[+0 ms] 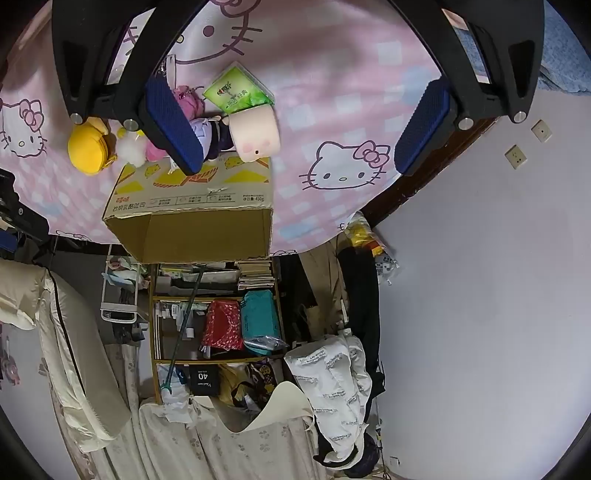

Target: Organize soft objects

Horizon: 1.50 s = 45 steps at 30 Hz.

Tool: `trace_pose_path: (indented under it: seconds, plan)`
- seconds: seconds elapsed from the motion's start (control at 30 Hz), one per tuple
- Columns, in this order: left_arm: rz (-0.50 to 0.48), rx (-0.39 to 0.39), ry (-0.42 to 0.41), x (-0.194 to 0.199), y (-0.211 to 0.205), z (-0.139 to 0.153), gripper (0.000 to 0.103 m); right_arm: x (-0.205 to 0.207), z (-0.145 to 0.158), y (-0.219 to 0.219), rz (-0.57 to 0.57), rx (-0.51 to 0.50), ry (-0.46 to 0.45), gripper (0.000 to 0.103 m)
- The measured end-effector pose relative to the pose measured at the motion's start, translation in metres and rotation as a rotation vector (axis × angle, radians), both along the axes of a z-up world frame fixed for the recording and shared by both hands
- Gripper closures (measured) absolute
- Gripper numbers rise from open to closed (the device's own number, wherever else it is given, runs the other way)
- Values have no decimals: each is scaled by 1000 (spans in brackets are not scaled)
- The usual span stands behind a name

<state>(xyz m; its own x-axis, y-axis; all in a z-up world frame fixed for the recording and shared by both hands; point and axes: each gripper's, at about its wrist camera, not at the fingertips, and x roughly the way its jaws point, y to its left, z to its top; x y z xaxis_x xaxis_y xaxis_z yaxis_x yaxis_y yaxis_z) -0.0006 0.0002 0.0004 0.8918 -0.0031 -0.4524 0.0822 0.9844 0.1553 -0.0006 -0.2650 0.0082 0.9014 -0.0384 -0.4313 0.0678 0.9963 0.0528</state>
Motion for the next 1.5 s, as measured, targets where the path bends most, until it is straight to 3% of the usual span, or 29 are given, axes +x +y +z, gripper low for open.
trace_pose_path:
  seconds: [0.07,0.2,1.5]
  plan:
    - [4,17,29,3,-2,-1,1,1,0,0,-1,-7,7,0]
    - [12,4,-2,1,-1,-1,1,-1,0,-1,-4,1,-14,0]
    - [12,11,-7,0,-7,-4,1,-1,0,-1,-3,-1,-11,0]
